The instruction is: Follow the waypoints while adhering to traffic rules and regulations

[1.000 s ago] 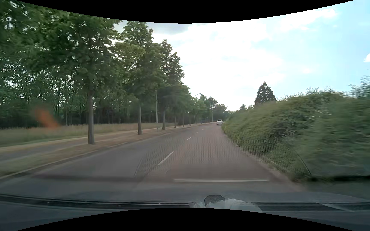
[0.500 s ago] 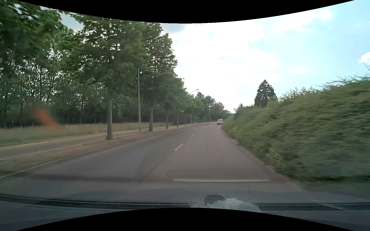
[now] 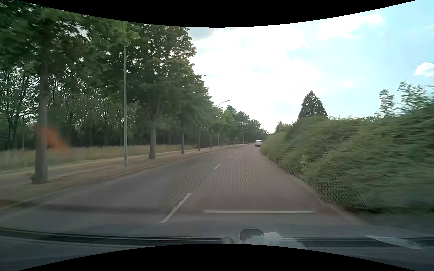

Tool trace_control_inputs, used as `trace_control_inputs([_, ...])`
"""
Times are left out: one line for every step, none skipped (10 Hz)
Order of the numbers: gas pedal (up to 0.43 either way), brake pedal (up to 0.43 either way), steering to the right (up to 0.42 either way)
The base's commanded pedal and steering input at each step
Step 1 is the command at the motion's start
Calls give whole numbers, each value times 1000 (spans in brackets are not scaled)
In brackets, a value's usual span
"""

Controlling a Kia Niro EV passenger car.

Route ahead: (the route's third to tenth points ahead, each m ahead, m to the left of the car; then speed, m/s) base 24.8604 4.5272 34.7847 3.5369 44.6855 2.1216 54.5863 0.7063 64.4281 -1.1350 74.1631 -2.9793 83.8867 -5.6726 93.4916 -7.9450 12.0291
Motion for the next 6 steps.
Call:
trace_control_inputs([110, 0, 12])
trace_control_inputs([110, 0, 12])
trace_control_inputs([110, 0, 12])
trace_control_inputs([110, 0, 13])
trace_control_inputs([110, 0, 18])
trace_control_inputs([110, 0, 19])
